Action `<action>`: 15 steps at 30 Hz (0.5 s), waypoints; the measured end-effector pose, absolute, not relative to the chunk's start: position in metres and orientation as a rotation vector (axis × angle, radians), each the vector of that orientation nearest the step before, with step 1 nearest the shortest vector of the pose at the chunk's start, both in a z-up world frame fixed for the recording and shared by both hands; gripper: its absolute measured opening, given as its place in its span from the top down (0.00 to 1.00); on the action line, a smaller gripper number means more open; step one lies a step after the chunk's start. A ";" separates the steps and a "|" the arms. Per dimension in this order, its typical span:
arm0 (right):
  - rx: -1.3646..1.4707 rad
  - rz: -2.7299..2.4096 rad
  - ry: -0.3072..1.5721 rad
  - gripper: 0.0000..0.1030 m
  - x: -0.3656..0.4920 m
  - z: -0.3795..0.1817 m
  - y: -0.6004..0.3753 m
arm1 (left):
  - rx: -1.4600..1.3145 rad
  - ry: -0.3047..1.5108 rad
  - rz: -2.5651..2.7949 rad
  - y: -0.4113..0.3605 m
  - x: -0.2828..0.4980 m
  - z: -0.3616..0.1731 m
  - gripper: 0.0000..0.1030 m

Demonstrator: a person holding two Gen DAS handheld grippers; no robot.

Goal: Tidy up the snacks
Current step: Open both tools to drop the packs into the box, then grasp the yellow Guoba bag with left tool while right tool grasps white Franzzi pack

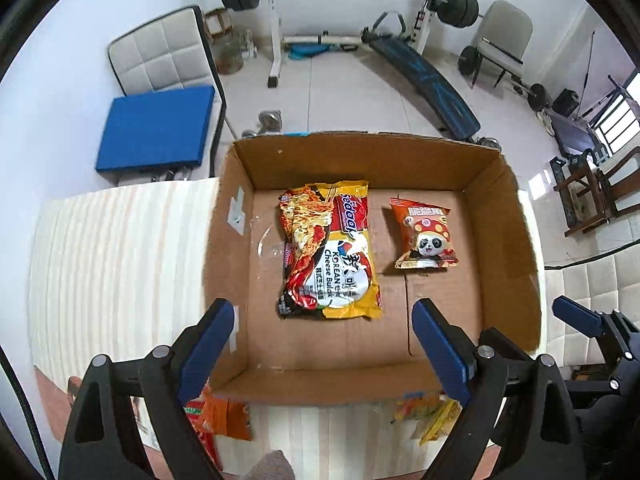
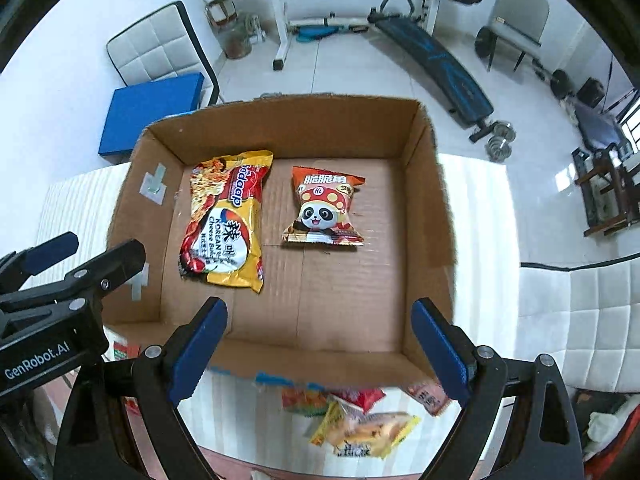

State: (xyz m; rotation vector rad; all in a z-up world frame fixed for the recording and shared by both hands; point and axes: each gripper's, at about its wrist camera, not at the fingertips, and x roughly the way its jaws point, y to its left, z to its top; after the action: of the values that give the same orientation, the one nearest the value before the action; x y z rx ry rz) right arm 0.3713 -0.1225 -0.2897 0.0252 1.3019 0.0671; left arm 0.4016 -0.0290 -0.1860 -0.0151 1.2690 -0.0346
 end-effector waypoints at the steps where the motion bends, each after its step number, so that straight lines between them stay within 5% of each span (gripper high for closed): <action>1: 0.023 0.065 1.288 0.07 0.366 -0.285 -0.122 | -0.013 1.257 -0.036 -0.031 0.396 -0.181 0.12; 15: 0.068 0.106 1.242 0.07 0.290 -0.246 -0.120 | -0.026 1.211 -0.034 -0.026 0.321 -0.144 0.12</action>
State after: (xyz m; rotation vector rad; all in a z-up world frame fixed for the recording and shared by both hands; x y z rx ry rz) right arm 0.2897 -0.1201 -0.2458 0.0682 1.2421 0.1064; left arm 0.3206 -0.0257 -0.1440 -0.0264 1.2113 -0.0337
